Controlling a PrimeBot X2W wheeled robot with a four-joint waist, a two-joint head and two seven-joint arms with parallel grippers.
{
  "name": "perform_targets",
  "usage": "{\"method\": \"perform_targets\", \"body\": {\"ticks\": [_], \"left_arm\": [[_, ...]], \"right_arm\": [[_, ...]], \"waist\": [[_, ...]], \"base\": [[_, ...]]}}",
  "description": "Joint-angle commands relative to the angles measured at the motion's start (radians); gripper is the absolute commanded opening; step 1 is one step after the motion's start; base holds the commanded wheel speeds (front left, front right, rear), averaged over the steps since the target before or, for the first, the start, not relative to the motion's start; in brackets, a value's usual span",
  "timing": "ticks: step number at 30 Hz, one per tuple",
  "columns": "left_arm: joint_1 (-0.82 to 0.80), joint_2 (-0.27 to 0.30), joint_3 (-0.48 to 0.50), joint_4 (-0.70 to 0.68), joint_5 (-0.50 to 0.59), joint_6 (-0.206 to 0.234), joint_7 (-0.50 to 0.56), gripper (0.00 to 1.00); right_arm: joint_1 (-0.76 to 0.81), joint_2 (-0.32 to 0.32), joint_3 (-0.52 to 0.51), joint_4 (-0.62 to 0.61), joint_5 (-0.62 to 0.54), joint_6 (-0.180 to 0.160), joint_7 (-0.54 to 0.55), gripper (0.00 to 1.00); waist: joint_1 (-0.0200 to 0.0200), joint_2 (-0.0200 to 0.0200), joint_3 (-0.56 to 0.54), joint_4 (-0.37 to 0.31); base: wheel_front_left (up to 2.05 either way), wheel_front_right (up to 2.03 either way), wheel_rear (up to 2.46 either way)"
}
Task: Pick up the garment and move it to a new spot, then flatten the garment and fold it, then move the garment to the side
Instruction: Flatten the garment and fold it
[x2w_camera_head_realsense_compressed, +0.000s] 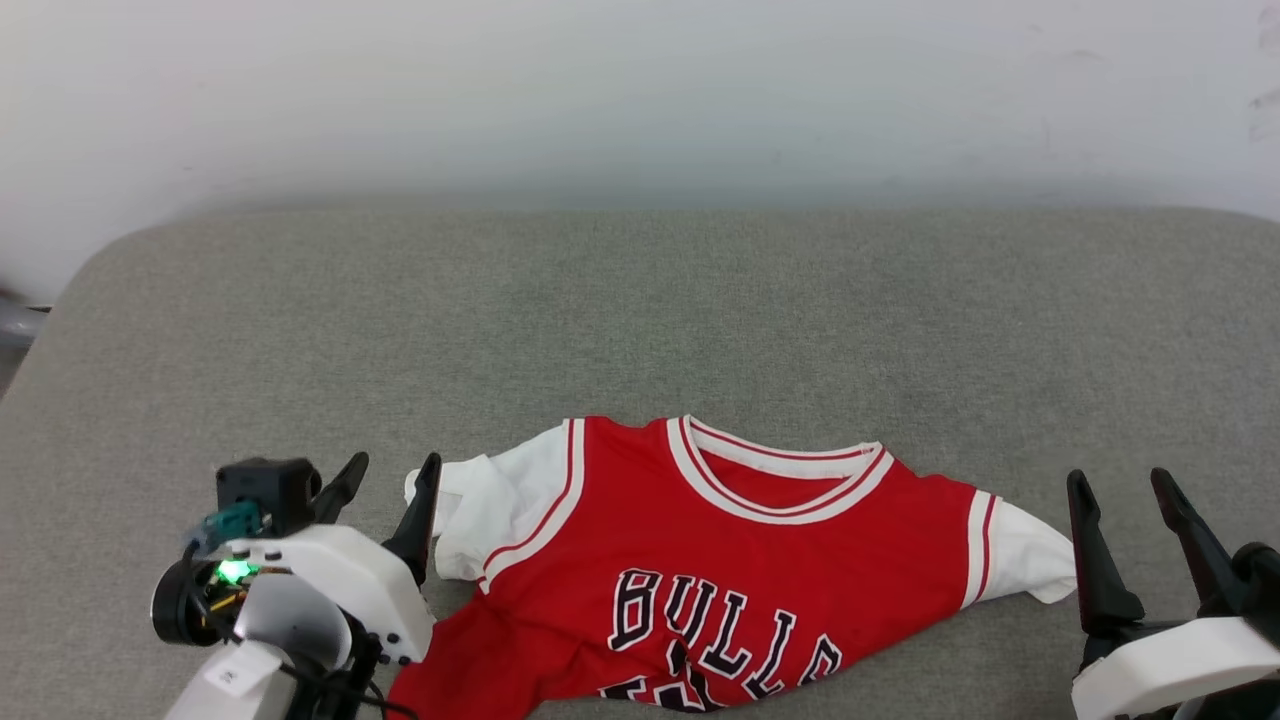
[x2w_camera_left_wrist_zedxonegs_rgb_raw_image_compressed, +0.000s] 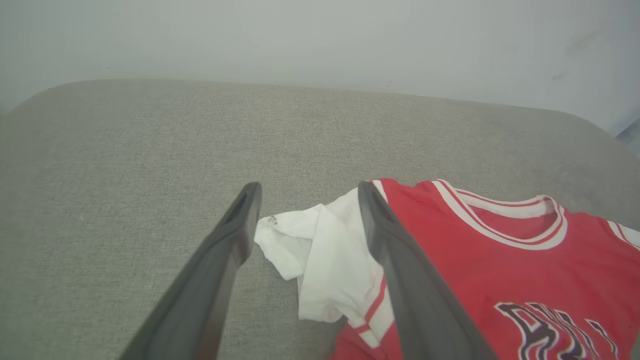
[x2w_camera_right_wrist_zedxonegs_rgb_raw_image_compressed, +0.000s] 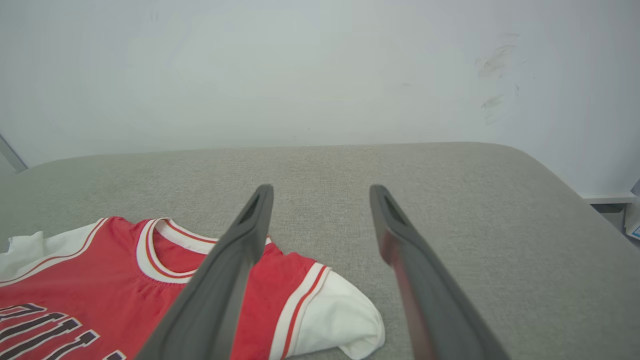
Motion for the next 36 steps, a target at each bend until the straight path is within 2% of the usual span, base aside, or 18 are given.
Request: {"method": "perform_targets", "body": {"ticks": [1, 7, 12, 17, 23, 24, 25, 27, 31, 36], "left_arm": [[-0.037, 0.013, -0.006, 0.005, -0.015, -0.012, 0.053, 1.0], [-0.151, 0.056, -0.016, 0.069, -0.082, -0.032, 0.279, 1.0], [-0.226, 0.082, -0.02, 0.125, -0.118, -0.026, 0.42, 1.0], [-0.255, 0.108, -0.033, 0.172, -0.131, -0.007, 0.532, 1.0], [-0.226, 0.109, -0.088, 0.228, -0.178, -0.023, 0.702, 1.0], [-0.217, 0.096, -0.094, 0.233, -0.196, -0.029, 0.722, 0.48], [-0.214, 0.088, -0.1, 0.232, -0.199, -0.035, 0.728, 0.25], [-0.214, 0.081, -0.109, 0.24, -0.203, -0.041, 0.73, 0.0], [-0.222, 0.079, -0.105, 0.242, -0.182, -0.047, 0.677, 0.0], [-0.241, 0.08, -0.096, 0.244, -0.127, -0.054, 0.542, 0.0]], "right_arm": [[-0.006, 0.004, 0.009, -0.012, 0.008, -0.001, 0.003, 1.0], [-0.049, 0.005, 0.04, -0.022, 0.033, -0.001, -0.008, 1.0], [-0.077, 0.005, 0.045, -0.004, 0.051, -0.001, -0.015, 1.0], [-0.105, 0.005, 0.055, 0.021, 0.072, -0.001, -0.031, 1.0], [-0.124, 0.005, 0.058, 0.048, 0.084, -0.001, -0.043, 1.0], [-0.127, 0.005, 0.058, 0.052, 0.085, -0.001, -0.045, 1.0], [-0.13, 0.005, 0.059, 0.057, 0.089, -0.001, -0.046, 1.0], [-0.136, 0.005, 0.059, 0.066, 0.094, -0.001, -0.041, 1.0], [-0.141, 0.005, 0.056, 0.076, 0.096, -0.001, -0.038, 1.0], [-0.136, 0.005, 0.038, 0.089, 0.098, -0.001, -0.023, 1.0]], "waist": [[0.0001, 0.0, 0.029, -0.018], [0.0001, 0.0, 0.113, -0.055], [0.0001, 0.0, 0.173, -0.077], [0.0001, 0.0, 0.218, -0.088], [0.0001, 0.0, 0.242, -0.09], [0.0001, 0.0, 0.245, -0.089], [0.0001, 0.0, 0.246, -0.089], [0.0001, 0.0, 0.248, -0.087], [0.0001, 0.0, 0.242, -0.081], [0.0001, 0.0, 0.207, -0.066]], "base": [[0.0, 0.0, 0.0], [0.0, 0.0, 0.0], [0.0, 0.0, 0.0], [0.0, 0.0, 0.0], [0.0, 0.0, 0.0], [0.0, 0.0, 0.0], [0.0, 0.0, 0.0], [0.0, 0.0, 0.0], [0.0, 0.0, 0.0], [0.0, 0.0, 0.0]]}}
